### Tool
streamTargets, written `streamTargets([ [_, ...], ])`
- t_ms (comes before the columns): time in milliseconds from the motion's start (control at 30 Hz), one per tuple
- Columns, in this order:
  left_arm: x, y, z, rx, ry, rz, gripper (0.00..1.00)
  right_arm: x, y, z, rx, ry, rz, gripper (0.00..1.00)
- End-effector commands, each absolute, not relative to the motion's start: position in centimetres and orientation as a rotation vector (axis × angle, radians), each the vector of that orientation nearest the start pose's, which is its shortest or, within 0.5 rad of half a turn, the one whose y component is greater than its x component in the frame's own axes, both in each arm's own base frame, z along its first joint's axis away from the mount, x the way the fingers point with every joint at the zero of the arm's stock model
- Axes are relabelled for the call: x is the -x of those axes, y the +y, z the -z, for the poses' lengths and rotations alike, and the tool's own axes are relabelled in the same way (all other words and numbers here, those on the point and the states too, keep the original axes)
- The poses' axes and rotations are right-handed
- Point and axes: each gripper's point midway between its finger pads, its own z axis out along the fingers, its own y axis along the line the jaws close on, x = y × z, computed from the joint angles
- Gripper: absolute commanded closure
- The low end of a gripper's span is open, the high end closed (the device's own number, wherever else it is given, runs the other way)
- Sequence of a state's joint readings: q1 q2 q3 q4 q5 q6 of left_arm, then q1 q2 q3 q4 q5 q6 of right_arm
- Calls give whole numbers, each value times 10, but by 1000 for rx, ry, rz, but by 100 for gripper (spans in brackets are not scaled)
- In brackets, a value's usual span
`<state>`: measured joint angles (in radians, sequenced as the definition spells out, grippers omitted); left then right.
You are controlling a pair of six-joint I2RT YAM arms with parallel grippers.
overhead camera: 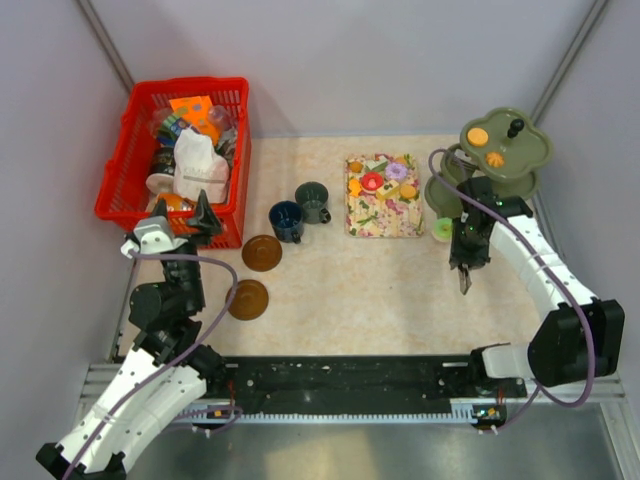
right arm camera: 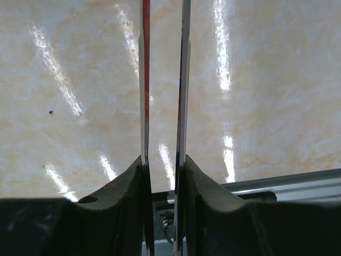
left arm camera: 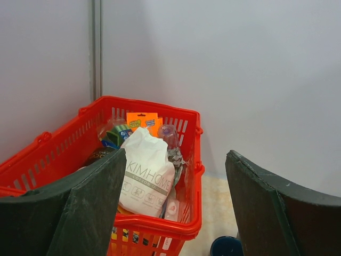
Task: Serve the afternoon tea
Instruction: Place the desert on the desert table.
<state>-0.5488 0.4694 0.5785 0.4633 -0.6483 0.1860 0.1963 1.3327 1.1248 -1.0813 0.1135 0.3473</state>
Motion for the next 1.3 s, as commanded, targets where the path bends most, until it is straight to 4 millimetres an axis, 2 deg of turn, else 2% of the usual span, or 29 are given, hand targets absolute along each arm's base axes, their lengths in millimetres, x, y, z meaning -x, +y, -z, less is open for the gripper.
streamTargets([
  [0, -241, -17, -407, 225, 1069, 23, 20, -242, 35, -136, -345, 2757, -8, 76],
  [233, -241, -17, -407, 226, 1069, 24, 20, -244, 16, -133, -505, 2698, -27, 75],
  [367, -241, -17, -407, 224, 1070, 22, 20, -251, 5, -136, -581, 2637, -27, 75],
  [400, -241, -17, -407, 226, 1070, 21, 20, -252, -3, -135, -633, 2623, -19, 75],
  [567, -241, -17, -406, 226, 1071, 20, 20, -263, -13, -136, -688, 2565, -26, 75],
  [767, -241, -16, -407, 227, 1068, 16, 20, -276, -15, -131, -736, 2521, -60, 75],
  [1267, -240, -15, -407, 229, 1067, 12, 20, -296, -16, -95, -810, 2502, -106, 75],
])
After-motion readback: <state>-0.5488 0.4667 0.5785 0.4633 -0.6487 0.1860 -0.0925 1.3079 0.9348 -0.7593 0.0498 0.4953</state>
